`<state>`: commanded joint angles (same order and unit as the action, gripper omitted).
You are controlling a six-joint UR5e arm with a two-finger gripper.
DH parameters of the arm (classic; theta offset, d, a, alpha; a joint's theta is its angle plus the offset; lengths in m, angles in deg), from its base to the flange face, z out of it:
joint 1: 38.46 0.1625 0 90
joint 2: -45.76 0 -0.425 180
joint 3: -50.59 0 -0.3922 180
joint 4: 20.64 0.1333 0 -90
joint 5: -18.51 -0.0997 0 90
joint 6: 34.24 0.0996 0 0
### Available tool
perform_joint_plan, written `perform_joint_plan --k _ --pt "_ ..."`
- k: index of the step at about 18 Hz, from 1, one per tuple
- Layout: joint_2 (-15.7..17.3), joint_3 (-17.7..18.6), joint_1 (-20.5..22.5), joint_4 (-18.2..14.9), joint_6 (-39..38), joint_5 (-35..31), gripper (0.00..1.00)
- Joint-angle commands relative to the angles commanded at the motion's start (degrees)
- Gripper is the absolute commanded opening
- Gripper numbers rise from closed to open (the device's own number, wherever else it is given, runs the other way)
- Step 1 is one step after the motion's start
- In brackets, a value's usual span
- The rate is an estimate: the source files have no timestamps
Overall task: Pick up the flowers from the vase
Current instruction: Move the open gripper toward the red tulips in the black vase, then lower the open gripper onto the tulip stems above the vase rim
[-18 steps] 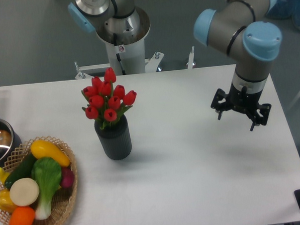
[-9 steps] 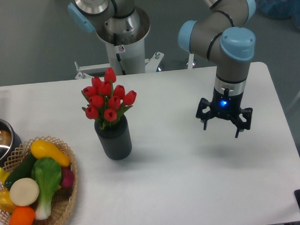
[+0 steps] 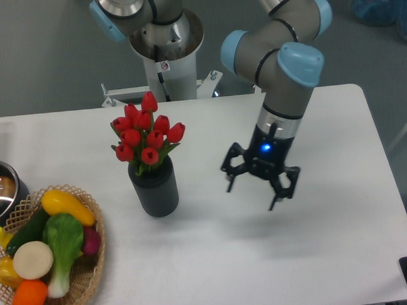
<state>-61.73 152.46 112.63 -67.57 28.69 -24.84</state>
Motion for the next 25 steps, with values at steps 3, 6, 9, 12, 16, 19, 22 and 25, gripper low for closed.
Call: perform_joint_plan --k 3,6,9,12,16,19,22,25 --pt "-0.18 -1.32 -1.24 -0.09 0.0 0.28 1.0" --pt "0.35 -0.62 -1.24 -0.09 0.52 0.28 1.0" --pt "0.26 -0.01 -0.89 -0.09 3.15 0.54 1.0" --pt "0.52 2.18 1.39 -0.17 9.39 3.17 1.0" --pt "4.12 8.06 5.95 -0.44 15.55 6.94 1.0" --pt "6.06 11.76 8.34 -0.61 18.1 11.26 1.0" --pt "8.51 14.92 8.96 -0.7 18.28 11.62 1.0" --pt "11.77 18.7 9.31 -0.7 18.98 12.49 1.0"
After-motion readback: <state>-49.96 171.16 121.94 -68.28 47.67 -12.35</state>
